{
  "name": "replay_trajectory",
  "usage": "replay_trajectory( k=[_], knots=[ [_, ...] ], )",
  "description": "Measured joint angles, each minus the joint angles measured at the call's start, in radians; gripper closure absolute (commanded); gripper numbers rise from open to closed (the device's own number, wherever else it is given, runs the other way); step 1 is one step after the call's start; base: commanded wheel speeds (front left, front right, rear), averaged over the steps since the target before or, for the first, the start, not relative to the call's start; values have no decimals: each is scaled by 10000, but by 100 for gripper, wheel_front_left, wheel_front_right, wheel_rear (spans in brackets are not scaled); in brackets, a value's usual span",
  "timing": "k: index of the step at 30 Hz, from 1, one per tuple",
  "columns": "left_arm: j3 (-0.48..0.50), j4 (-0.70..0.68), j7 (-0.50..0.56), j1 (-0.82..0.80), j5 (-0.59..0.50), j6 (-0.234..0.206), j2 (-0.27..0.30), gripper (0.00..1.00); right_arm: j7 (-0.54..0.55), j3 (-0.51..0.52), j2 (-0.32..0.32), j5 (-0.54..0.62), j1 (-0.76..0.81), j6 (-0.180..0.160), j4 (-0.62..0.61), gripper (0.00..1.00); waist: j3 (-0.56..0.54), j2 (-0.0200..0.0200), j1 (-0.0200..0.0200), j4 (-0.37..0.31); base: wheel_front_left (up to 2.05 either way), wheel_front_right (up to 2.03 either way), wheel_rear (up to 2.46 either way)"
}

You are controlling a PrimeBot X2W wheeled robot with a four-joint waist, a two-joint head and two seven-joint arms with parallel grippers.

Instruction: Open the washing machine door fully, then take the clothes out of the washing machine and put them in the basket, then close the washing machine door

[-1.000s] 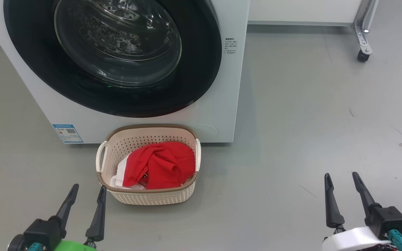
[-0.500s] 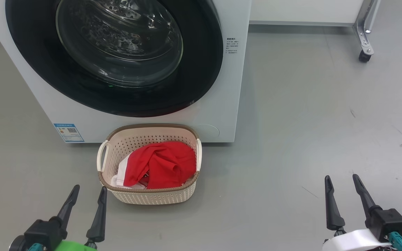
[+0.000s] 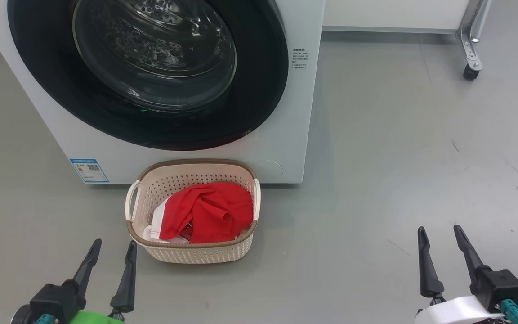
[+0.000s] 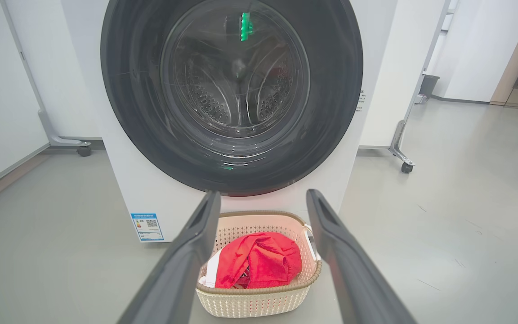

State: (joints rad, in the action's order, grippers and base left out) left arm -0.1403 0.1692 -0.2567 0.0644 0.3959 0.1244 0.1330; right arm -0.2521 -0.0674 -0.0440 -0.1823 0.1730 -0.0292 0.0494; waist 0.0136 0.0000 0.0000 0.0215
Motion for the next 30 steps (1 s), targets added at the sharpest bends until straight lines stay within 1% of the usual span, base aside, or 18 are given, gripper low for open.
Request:
replay_trajectory(
  k=[17,19,23,24,30],
  knots=[
    [-29,102,0,24,150,0,2,0,0,-2,13,58,2,23,6,0,15,0,0,-19,0,0,0],
    [-29,113,0,25,150,0,2,0,0,-2,15,77,2,94,6,0,23,0,0,-17,0,0,0],
    [-27,117,0,25,192,0,0,0,0,-2,19,77,2,94,6,0,35,0,0,-14,0,0,0],
    [-27,117,0,25,222,0,0,100,0,-2,19,79,2,94,6,100,39,0,0,-12,0,0,0],
    [-81,322,4,84,293,-2,-155,100,13,-44,104,-40,122,105,238,100,39,0,0,-19,0,0,0]
  ],
)
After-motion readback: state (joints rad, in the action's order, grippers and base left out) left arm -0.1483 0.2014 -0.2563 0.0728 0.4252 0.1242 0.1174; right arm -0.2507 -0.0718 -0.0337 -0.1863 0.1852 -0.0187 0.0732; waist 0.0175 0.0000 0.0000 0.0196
